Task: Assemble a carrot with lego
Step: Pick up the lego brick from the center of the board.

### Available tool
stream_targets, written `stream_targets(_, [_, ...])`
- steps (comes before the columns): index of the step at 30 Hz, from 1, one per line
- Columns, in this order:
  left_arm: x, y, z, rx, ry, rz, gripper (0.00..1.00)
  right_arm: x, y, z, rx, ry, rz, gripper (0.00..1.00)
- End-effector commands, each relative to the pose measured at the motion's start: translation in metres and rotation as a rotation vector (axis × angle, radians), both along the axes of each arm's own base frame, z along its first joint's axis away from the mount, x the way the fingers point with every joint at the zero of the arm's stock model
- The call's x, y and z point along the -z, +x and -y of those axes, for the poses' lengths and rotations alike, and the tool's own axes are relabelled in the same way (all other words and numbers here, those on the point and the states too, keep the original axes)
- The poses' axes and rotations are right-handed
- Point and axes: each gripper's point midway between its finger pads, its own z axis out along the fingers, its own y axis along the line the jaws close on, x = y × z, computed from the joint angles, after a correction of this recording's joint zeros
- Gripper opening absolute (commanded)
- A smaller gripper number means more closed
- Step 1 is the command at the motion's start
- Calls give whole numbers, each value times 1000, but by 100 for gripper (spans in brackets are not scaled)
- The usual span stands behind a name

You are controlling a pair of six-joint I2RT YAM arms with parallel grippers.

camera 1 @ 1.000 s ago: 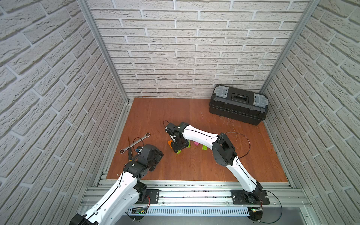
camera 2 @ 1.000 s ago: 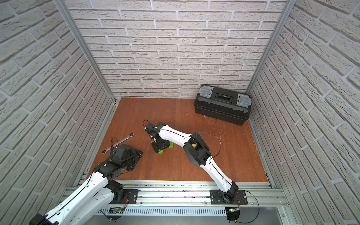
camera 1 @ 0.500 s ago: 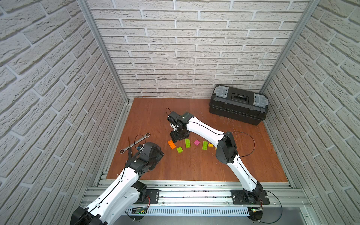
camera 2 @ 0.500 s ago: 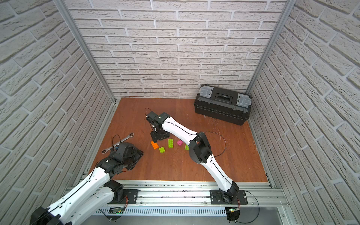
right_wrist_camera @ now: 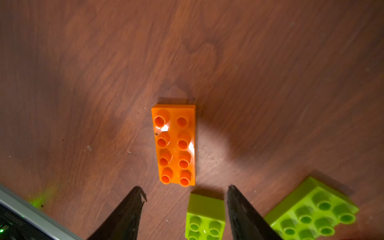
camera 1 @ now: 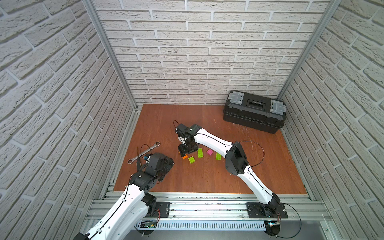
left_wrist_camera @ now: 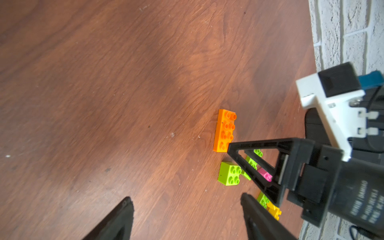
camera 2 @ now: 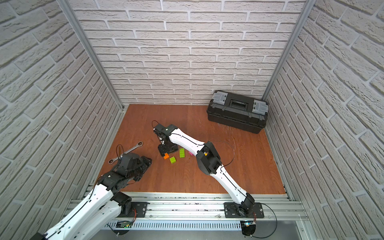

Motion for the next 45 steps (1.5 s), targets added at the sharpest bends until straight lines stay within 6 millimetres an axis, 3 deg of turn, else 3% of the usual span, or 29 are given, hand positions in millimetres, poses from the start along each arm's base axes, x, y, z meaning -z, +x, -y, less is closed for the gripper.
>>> stream_targets(1, [-6, 3, -4, -13, 13, 21, 85, -3, 1, -16, -31, 38, 32, 66])
stream_targets(14, [-3, -1, -5, -9, 18, 9, 85, 21, 4, -17, -15, -54, 89, 65])
stream_targets(30, [3, -6, -7, -15, 17, -3, 85, 19, 19, -20, 21, -56, 163, 59])
stream_targets(45, [11, -9, -9, -26, 11, -12, 82, 25, 17, -23, 27, -46, 143, 49])
